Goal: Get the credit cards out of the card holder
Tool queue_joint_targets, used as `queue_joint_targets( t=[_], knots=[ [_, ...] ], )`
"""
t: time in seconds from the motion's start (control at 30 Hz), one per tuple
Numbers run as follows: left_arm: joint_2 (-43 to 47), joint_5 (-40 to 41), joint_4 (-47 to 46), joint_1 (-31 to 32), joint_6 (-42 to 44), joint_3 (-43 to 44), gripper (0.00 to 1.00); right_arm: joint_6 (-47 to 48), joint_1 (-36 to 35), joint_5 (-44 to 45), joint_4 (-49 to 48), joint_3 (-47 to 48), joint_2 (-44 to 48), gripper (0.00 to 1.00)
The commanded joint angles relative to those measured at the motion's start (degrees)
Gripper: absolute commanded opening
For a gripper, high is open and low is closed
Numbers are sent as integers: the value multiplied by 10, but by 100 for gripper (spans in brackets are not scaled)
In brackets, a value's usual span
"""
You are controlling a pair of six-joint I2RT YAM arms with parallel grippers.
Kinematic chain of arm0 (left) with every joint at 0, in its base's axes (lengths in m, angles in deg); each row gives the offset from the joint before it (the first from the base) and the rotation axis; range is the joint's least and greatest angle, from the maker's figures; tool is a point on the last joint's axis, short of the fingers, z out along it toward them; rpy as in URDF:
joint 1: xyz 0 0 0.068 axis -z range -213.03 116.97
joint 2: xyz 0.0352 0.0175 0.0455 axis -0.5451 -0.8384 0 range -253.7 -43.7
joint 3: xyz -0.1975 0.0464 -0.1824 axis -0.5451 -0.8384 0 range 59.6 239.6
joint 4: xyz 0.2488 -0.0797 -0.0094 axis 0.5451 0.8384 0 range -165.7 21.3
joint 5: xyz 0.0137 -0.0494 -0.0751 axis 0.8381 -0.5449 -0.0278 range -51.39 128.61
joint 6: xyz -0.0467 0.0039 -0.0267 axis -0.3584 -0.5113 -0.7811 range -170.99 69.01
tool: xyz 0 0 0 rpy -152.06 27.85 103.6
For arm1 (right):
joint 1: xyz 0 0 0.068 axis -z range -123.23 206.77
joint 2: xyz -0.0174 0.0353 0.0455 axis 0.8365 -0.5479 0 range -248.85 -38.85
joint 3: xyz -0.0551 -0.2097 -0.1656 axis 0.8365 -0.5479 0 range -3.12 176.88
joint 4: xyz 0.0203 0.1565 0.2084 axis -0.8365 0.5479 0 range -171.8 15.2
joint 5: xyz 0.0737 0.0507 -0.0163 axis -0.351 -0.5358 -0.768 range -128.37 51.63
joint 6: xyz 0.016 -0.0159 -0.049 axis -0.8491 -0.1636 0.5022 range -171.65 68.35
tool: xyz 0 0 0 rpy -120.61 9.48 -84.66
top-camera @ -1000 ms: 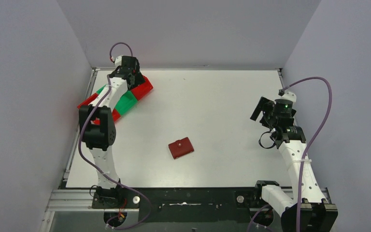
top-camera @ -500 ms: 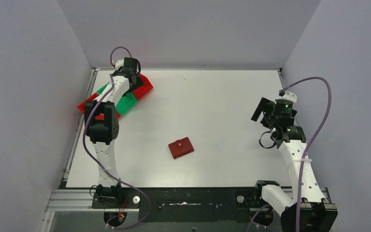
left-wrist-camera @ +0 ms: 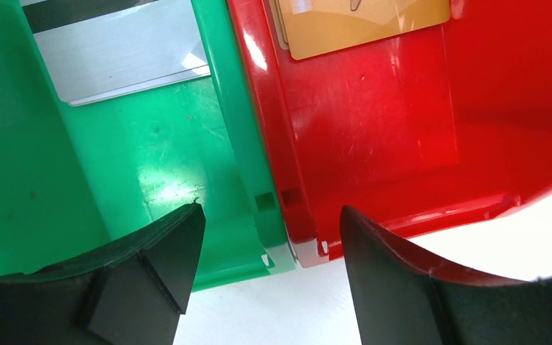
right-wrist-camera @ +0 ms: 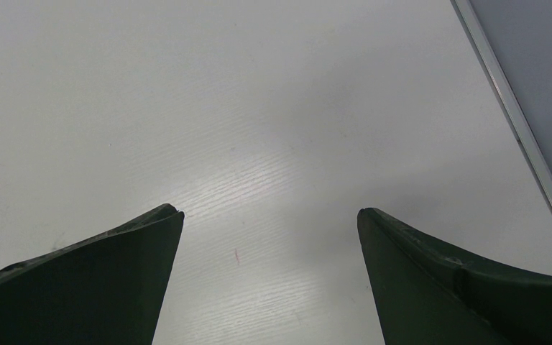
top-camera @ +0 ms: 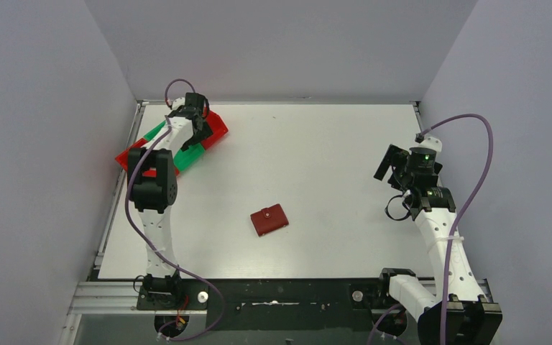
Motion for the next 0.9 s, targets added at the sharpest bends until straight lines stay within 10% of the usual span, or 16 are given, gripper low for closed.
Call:
queue_joint_targets(
  t=[0.0, 0.87],
  knots=[
    [-8, -14, -18, -5, 11, 3, 69, 5, 3, 12, -5, 26, 0, 98],
    [119, -36, -82, 160, -7, -169, 68, 2, 3, 10, -11, 18, -14, 98]
  ],
)
